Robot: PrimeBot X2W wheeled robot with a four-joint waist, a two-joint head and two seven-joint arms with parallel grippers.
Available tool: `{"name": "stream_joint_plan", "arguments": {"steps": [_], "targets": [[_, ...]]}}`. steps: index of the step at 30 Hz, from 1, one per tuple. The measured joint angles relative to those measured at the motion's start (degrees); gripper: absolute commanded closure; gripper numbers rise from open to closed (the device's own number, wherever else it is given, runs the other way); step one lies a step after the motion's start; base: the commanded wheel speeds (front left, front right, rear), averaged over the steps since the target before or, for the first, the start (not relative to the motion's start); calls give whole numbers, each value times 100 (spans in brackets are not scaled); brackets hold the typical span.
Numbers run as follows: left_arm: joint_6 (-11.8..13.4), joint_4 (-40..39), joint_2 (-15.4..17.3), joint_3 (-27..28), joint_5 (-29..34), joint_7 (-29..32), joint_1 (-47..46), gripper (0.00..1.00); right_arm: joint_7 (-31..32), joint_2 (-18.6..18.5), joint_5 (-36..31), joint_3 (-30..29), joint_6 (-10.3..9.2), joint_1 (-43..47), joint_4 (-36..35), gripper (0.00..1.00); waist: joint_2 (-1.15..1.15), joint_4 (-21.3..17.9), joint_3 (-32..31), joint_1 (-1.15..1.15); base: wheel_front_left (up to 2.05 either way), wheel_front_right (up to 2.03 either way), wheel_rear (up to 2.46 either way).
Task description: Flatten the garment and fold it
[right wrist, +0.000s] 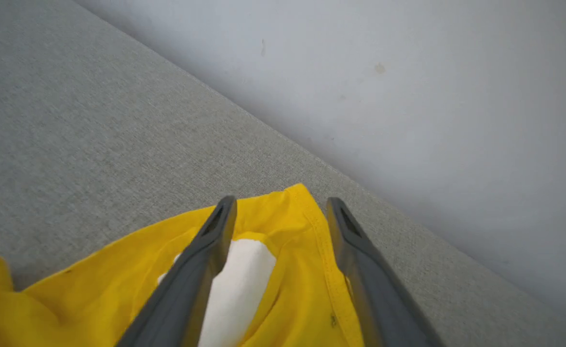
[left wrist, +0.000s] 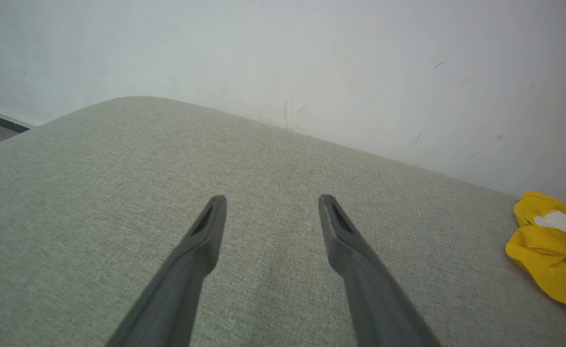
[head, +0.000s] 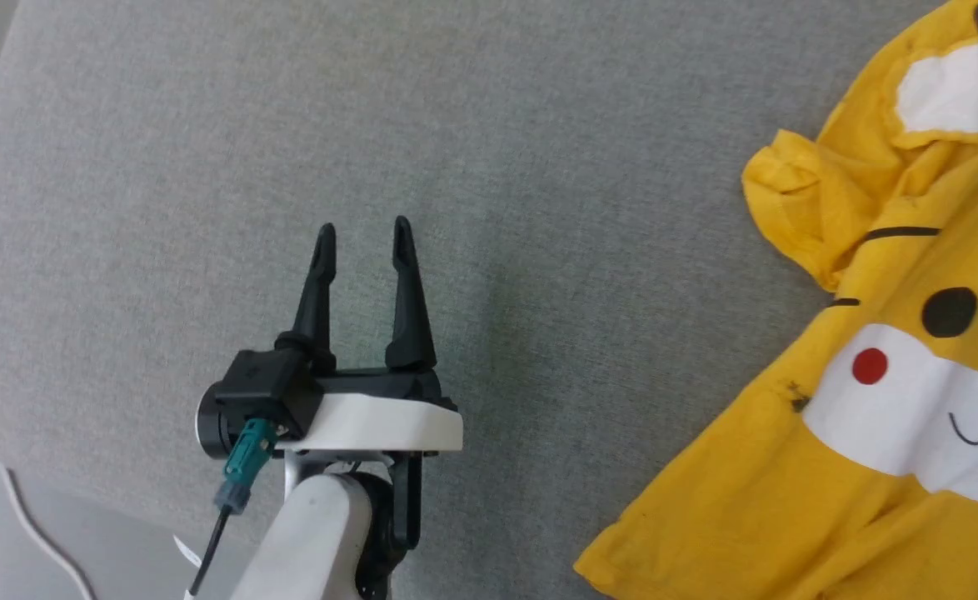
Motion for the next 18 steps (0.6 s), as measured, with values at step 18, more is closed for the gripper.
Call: {"name": "stream_joint_plan", "arguments": {"steps": [18], "targets": [[-182, -112, 13, 377, 122, 0, 539, 0, 1724, 509, 889, -1066, 0, 3620, -3389, 0, 0, -604, -962, -2, 0, 0, 0]]}}
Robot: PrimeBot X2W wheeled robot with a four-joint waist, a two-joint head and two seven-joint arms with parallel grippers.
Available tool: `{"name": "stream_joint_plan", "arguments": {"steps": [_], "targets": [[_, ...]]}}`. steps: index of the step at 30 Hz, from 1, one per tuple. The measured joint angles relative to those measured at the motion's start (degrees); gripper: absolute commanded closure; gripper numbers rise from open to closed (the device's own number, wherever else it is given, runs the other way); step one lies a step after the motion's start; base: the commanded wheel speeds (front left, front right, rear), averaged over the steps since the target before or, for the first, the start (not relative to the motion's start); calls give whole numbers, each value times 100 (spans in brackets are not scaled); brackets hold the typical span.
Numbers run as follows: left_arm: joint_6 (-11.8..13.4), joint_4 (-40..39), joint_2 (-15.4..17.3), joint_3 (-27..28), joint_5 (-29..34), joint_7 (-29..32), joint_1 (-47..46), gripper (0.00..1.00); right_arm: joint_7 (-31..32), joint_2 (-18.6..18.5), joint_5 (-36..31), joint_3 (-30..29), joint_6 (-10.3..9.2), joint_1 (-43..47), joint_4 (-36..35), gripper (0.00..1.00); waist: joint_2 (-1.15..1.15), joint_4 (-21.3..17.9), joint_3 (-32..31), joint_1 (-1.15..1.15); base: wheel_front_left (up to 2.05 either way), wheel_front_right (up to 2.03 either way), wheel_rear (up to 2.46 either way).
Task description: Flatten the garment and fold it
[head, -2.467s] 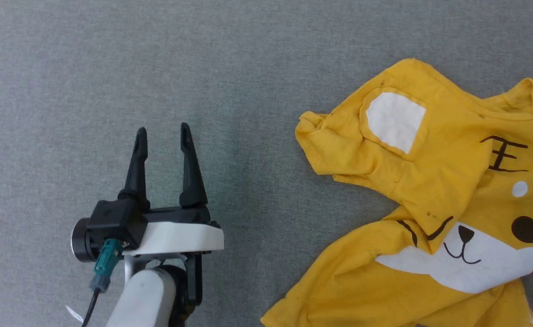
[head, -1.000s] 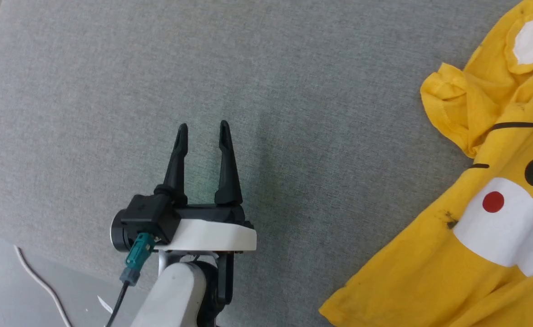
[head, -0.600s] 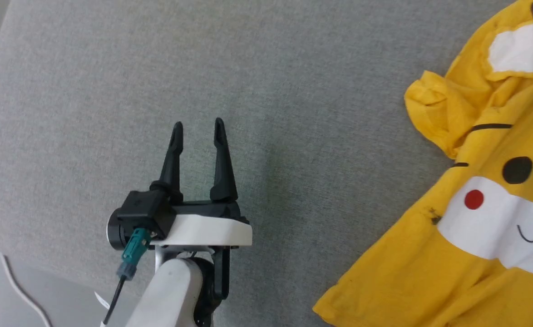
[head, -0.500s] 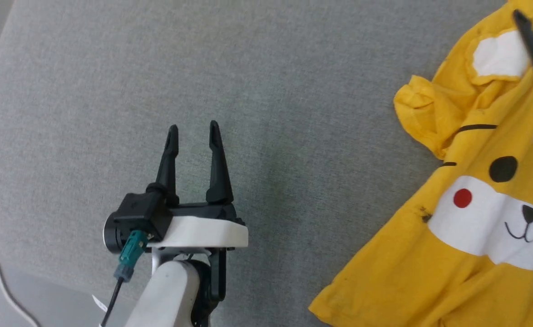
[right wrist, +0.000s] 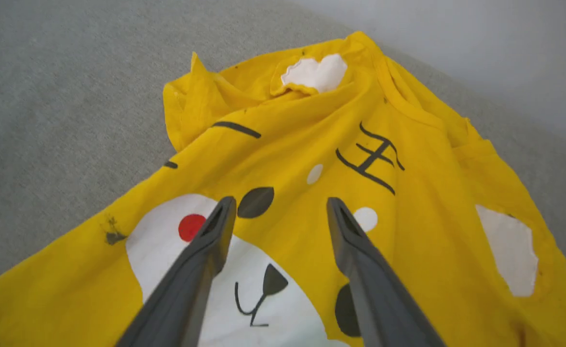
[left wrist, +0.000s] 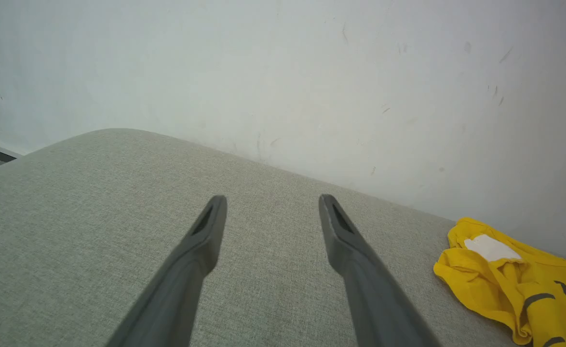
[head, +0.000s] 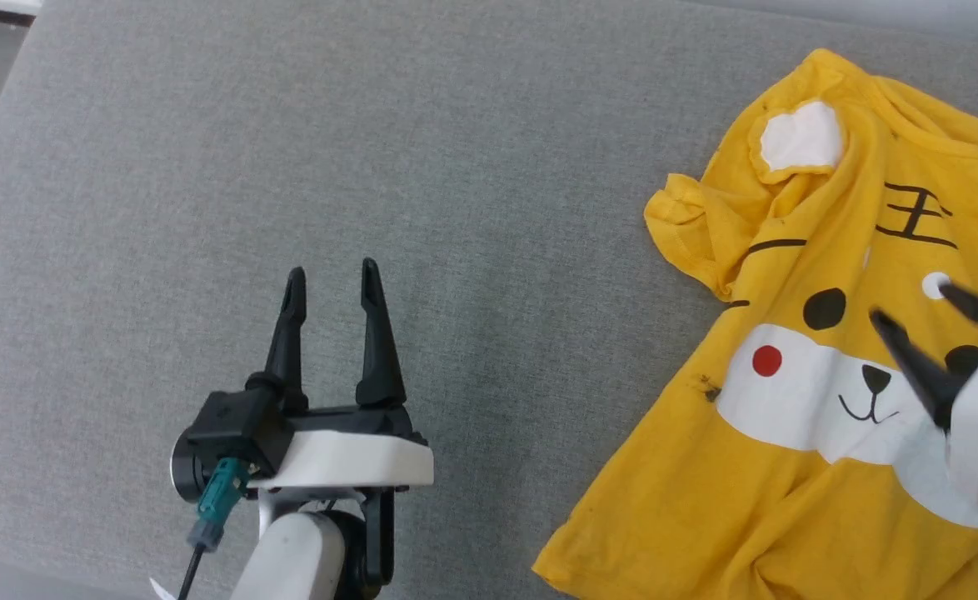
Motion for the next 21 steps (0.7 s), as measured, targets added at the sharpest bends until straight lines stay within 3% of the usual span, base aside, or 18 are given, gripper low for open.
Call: {"name": "stream_joint_plan", "arguments": {"steps": [6, 15, 16, 17, 18, 21], "targets": [[-101, -81, -1, 30, 44, 0, 111, 0, 190, 212, -310, -85, 0, 1035, -101, 0, 0, 22, 30, 1, 0, 0, 0], [-224, -58, -3, 15, 101, 0, 154, 0, -119, 165, -545, 413, 9, 940, 649, 0, 0, 75, 113, 1, 0, 0, 0], [-225, -46, -2, 18, 101, 0, 153, 0, -146, 179, -544, 434, 9, 873, 727, 8, 0, 66, 106, 1, 0, 0, 0], [-226, -33, -1, 18, 102, 0, 153, 0, -154, 152, -554, 499, 9, 819, 794, 75, 0, 54, 95, 1, 0, 0, 0], [-227, -20, -2, 16, 103, 0, 152, 0, -157, 133, -548, 543, 9, 767, 843, 100, 0, 39, 82, 1, 0, 0, 0], [-236, 15, 1, 29, 136, 0, 152, 0, -209, 140, -503, 535, 8, 639, 944, 100, 0, -31, 37, 2, 0, 0, 0]]}}
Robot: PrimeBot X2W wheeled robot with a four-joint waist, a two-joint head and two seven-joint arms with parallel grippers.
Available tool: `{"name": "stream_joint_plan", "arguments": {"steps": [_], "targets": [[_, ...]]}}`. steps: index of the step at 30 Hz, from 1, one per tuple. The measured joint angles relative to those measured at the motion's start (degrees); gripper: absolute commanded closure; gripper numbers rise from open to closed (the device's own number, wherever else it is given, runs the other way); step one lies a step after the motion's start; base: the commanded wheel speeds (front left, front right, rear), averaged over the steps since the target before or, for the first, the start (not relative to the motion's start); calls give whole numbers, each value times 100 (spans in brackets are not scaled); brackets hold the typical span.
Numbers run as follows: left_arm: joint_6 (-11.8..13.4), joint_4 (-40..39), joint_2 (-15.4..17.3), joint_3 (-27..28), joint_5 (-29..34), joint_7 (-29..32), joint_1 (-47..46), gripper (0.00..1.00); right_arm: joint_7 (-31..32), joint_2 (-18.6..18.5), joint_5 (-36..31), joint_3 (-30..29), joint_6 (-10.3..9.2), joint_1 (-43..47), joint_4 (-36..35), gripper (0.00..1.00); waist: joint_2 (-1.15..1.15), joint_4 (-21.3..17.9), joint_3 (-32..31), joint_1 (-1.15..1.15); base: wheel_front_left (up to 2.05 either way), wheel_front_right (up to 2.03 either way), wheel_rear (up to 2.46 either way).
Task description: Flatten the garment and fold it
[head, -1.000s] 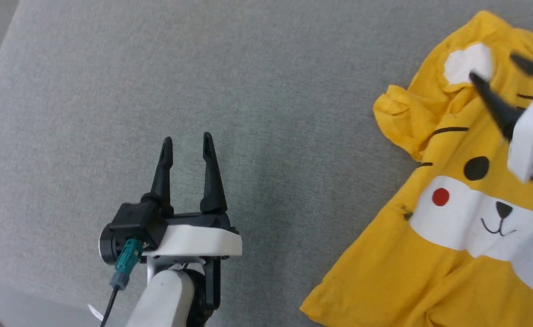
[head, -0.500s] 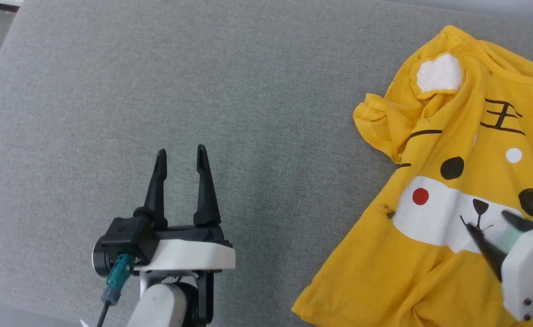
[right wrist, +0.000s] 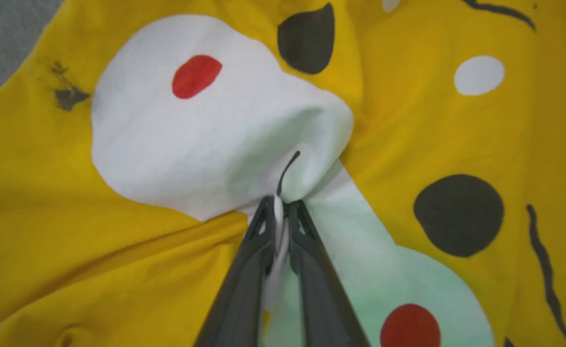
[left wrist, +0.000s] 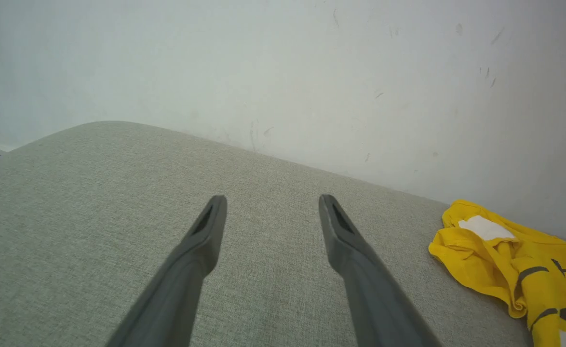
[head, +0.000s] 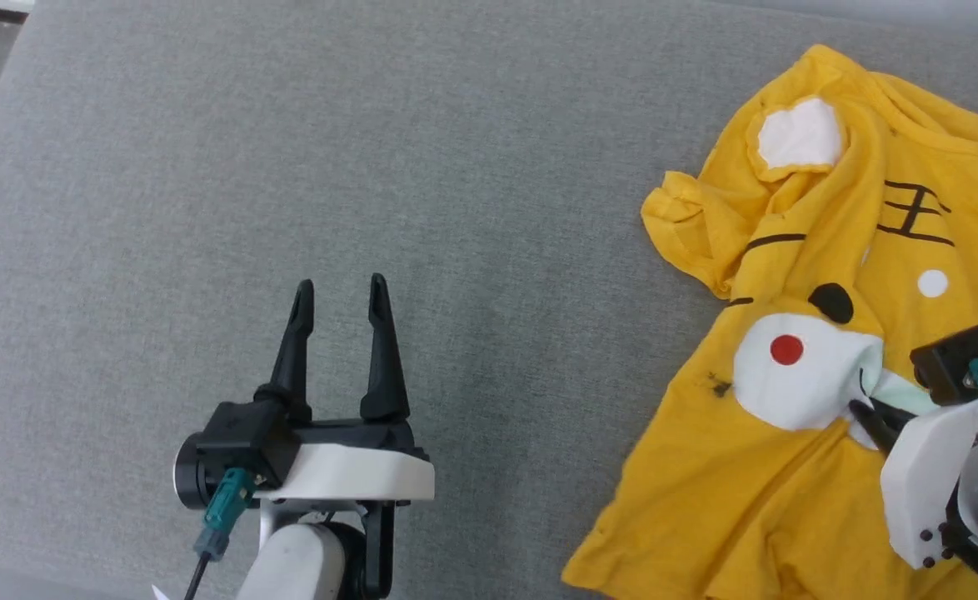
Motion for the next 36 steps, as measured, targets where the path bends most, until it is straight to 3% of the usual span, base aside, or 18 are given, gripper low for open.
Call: {"name": "stream_joint_plan", "arguments": {"steps": [5, 14, 19, 24, 25, 26, 27, 36], "targets": [[-48, 49, 19, 11, 8, 0, 0, 0, 81, -4, 405, -64, -2, 30, -147, 100, 0, -172, -112, 0, 0, 0, 0], [-51, 132, 73, 25, -2, 3, 5, 0, 1000, -623, 1414, 90, -8, 1190, -1057, 100, 0, -517, -283, 0, 0, 0, 0], [-51, 143, 75, 3, -7, 12, 9, 0, 1634, -624, 1525, -278, -8, 2047, -1085, 100, 0, -602, -273, -1, 0, 0, 0], [-51, 157, 75, -34, -30, 58, 9, 0, 1783, -548, 1416, -372, -8, 2288, -1061, 99, 0, -598, -193, -1, 0, 0, 0], [-51, 163, 76, -38, -42, 59, 9, 0, 1731, -525, 1399, -367, -8, 2282, -1072, 79, 0, -590, -184, 0, 0, 0, 0], [-51, 169, 76, -36, -43, 59, 9, 0, 1629, -482, 1377, -369, -8, 2251, -1082, 14, 0, -583, -180, 0, 0, 0, 0], [-51, 172, 80, -33, -47, 59, 9, 0, 1503, -415, 1355, -385, -8, 2206, -1101, 0, 0, -582, -182, 0, 0, 0, 0], [12, 83, 154, 10, -55, 67, 12, 0, 147, 341, 1762, -938, -8, 1294, -1813, 0, 0, -648, -253, -1, 0, 0, 0]]}}
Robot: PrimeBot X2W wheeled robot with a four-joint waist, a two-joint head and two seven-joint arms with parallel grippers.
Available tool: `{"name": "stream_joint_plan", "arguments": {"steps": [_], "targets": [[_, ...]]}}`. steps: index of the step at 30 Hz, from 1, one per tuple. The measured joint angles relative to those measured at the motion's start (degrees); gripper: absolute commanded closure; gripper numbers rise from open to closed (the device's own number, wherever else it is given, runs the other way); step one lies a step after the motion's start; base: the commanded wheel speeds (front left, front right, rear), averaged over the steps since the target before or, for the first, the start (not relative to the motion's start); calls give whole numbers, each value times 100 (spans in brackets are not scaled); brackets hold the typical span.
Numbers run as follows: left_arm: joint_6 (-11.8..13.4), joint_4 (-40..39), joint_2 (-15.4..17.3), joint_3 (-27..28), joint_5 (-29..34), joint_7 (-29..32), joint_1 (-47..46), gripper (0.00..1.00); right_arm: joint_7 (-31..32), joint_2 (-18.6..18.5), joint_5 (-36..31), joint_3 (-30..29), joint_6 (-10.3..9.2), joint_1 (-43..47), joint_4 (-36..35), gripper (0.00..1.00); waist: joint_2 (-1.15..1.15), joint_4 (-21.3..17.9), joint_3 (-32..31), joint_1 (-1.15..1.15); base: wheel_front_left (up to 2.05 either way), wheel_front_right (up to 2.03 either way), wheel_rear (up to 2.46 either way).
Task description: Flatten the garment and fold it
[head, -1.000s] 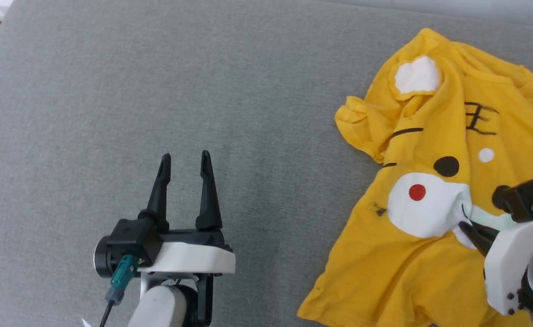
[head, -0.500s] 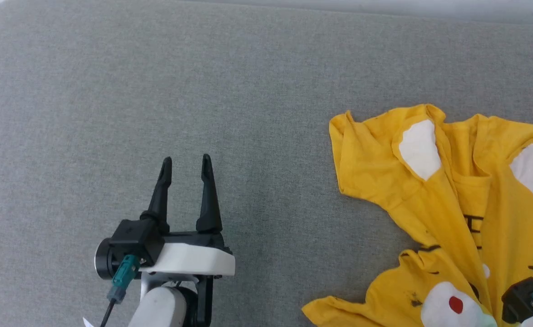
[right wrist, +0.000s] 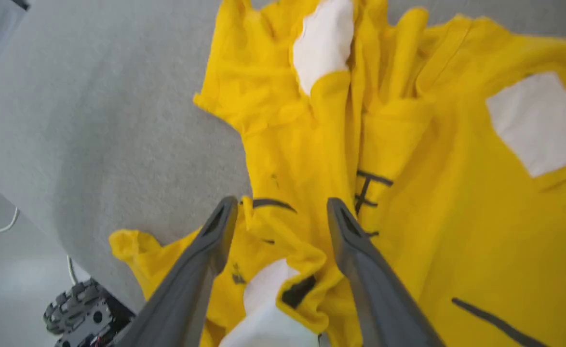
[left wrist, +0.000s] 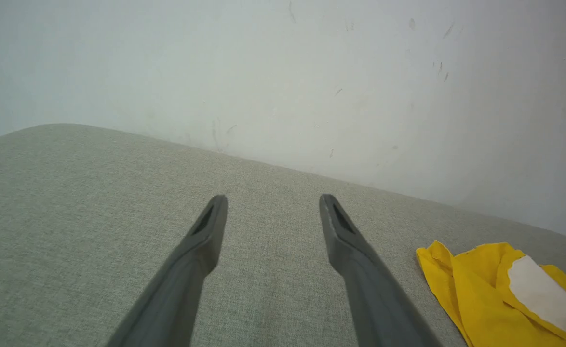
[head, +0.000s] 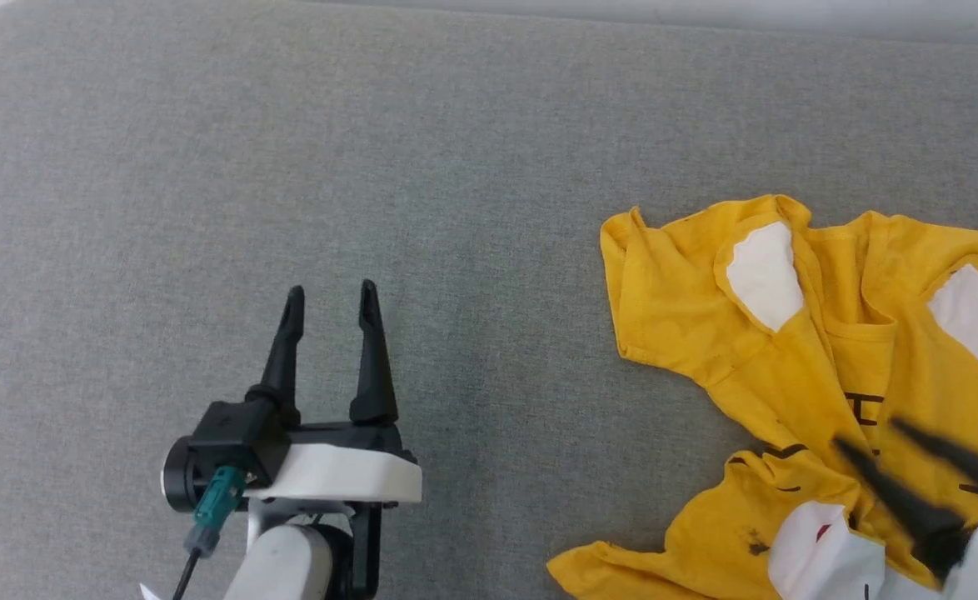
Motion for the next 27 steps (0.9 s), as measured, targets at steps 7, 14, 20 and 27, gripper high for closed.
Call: {"name": "stream_joint_plan", "arguments": {"steps": [7, 14, 20, 27], "targets": [[87, -242, 93, 18, 65, 35, 8, 0, -2269, 1016, -1423, -1101, -1, -717, -212, 0, 0, -105, 40, 0, 0, 0, 0], [171, -346, 180, -132, 426, 32, 10, 0, -4095, 1818, -2469, -1349, 0, -671, 609, 0, 0, -204, 166, 0, 0, 0, 0], [-29, -443, 321, -498, 714, 508, -508, 0, -4475, 1883, -2455, -1327, 0, -680, 1082, 0, 0, -284, 306, 0, 0, 0, 0], [-727, -62, 167, -1166, 809, 2199, -2405, 0, -4532, 1887, -2404, -1494, 0, -910, 1116, 0, 0, -289, 553, 1, 0, 0, 0]]}}
